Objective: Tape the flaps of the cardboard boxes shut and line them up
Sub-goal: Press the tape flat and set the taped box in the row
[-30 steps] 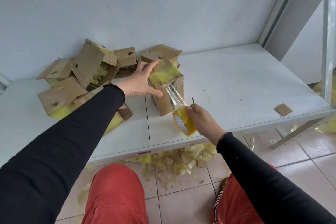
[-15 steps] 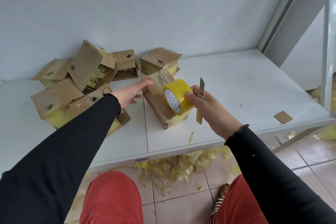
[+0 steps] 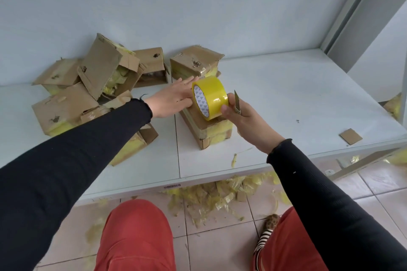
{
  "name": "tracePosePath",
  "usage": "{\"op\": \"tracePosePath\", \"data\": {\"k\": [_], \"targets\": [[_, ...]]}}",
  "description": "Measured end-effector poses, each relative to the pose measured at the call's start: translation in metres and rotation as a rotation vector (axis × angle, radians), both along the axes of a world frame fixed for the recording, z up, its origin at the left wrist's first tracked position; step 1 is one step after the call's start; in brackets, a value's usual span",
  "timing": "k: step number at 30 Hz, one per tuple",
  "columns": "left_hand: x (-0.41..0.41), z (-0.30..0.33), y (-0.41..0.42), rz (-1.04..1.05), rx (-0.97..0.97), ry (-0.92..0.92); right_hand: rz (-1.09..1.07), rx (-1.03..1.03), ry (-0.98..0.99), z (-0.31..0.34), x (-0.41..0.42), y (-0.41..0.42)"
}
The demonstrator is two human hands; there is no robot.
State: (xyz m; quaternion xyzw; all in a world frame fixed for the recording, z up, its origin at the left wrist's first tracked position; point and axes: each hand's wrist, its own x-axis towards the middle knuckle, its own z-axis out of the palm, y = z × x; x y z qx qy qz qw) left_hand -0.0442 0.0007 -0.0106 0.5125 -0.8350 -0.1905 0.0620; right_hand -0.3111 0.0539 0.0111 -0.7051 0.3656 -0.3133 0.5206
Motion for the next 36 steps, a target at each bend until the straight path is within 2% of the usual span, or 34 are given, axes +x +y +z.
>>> {"op": "tracePosePath", "data": {"k": [5, 9, 12, 15, 17, 19, 21, 24, 26, 30, 33, 36], "targets": [[0.006, -0.001, -0.004, -0.076, -0.057, -0.230, -0.117, -0.059, -0.035, 0.004, -0.007, 0.021], [0.009, -0.002, -0.004, -0.062, -0.043, -0.234, -0.196, -0.011, 0.295, -0.038, -0.029, 0.060], [0.002, 0.003, -0.001, -0.049, -0.023, -0.258, -0.264, 0.112, 0.318, -0.060, -0.030, 0.073], [-0.011, 0.018, 0.004, 0.057, -0.027, -0.302, -0.295, 0.159, 0.286, -0.062, -0.023, 0.073], [-0.040, 0.025, 0.014, 0.227, -0.094, -0.285, -0.303, 0.205, 0.233, -0.064, -0.022, 0.074], [-0.081, 0.022, 0.031, 0.394, -0.094, -0.153, -0.306, 0.231, 0.210, -0.065, -0.021, 0.076], [-0.117, 0.009, 0.046, 0.459, -0.021, -0.056, -0.312, 0.246, 0.183, -0.064, -0.019, 0.077], [-0.137, -0.011, 0.056, 0.488, -0.111, -0.192, -0.264, 0.409, 0.015, -0.063, -0.016, 0.077], [-0.131, -0.015, 0.048, 0.446, -0.212, -0.244, -0.198, 0.501, -0.087, -0.062, -0.013, 0.081], [-0.098, -0.016, 0.021, 0.175, -0.265, -0.320, -0.132, 0.454, -0.186, -0.067, 0.007, 0.087], [-0.082, -0.020, 0.006, 0.072, -0.306, -0.345, -0.166, 0.401, -0.155, -0.071, 0.027, 0.090], [-0.081, -0.025, 0.001, 0.067, -0.348, -0.349, -0.246, 0.423, -0.137, -0.073, 0.039, 0.096]]}}
